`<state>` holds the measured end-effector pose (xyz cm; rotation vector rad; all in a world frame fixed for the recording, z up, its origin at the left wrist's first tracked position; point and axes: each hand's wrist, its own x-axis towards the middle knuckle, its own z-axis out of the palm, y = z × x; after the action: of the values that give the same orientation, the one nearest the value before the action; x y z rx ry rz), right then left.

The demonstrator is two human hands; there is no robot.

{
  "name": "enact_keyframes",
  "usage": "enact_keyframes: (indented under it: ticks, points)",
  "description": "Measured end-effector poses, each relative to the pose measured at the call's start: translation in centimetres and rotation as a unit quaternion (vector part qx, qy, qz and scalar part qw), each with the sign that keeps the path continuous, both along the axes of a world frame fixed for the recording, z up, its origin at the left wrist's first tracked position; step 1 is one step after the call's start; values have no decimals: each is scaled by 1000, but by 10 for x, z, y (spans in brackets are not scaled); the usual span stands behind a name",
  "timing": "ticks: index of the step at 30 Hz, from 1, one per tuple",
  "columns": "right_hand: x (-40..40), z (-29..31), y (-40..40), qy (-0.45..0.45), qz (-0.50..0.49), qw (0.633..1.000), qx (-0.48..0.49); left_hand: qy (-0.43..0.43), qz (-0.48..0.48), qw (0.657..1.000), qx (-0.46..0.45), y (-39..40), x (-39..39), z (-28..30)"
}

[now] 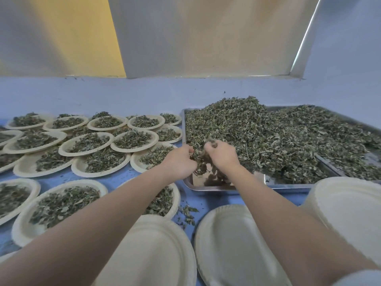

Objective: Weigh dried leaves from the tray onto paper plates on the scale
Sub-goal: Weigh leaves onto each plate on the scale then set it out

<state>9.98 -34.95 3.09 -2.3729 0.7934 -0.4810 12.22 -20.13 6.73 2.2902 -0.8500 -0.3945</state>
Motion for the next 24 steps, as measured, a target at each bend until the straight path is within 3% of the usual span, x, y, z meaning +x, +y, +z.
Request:
enact_keyframes:
  ticks: [3, 4, 7, 8, 10, 13, 18, 24]
  points:
    - [9, -1, -5, -114, -133, 966, 189, 40, 15, 999, -18, -3, 2, -1]
    - [11, -2, -8, -157, -164, 932, 284, 51, 20, 998, -26, -4, 2, -1]
    - [8, 0, -13, -262, -186, 780, 537, 90, 38, 994, -41, -6, -4, 1]
    - [7, 2, -14, -284, -185, 741, 580, 103, 43, 992, -50, -7, -7, 1]
    - [5, 7, -15, -313, -192, 698, 614, 154, 61, 982, -94, -9, -12, 3]
    - [0, 15, -14, -346, -185, 669, 631, 284, 86, 940, -169, -12, -22, 4]
    - [-8, 32, 2, -380, -169, 641, 645, 483, 136, 810, -303, -19, -37, 11]
    - [-20, 59, 59, -348, -65, 645, 678, 532, 200, 713, -410, 10, -40, 26]
